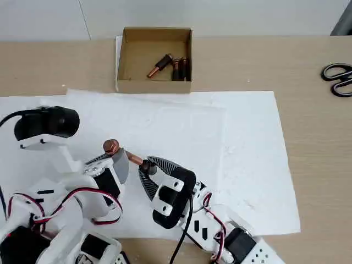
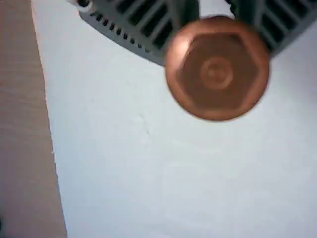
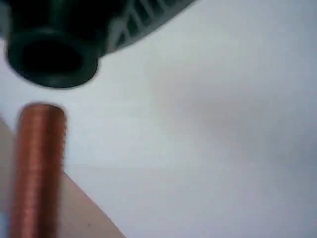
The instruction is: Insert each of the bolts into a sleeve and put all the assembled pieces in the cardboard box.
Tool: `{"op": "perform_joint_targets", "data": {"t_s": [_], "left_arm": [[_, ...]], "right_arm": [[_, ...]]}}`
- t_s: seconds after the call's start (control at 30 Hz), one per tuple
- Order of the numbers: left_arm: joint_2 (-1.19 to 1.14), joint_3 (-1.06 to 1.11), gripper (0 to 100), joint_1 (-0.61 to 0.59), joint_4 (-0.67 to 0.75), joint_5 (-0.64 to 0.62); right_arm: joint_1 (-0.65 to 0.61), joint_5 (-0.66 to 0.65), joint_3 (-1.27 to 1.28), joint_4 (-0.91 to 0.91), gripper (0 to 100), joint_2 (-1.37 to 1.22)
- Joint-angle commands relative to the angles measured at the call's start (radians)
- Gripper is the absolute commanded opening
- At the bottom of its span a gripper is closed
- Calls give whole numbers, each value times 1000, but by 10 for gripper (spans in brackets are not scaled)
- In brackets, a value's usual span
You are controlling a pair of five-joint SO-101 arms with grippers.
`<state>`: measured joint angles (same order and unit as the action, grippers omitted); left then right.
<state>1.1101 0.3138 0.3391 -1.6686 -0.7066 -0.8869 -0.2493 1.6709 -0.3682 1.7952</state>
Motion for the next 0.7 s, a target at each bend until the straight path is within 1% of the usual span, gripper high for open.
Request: {"op": "perform_joint_targets", "data": {"t_s": [0.0,0.17,0.3,0.67], "left_arm": [[-2,-22,6,18,-2,-11],[-3,-31,6,41,-12,-11],[-3,-27,6,54,-12,-11],[-3,35,6,55,-12,-11]], "right_arm": [[-1,-14,12,5,6,10],[-1,-15,12,5,6,10],[-1,-66,12,7,6,15],[-1,-69,12,61,5,16]]}}
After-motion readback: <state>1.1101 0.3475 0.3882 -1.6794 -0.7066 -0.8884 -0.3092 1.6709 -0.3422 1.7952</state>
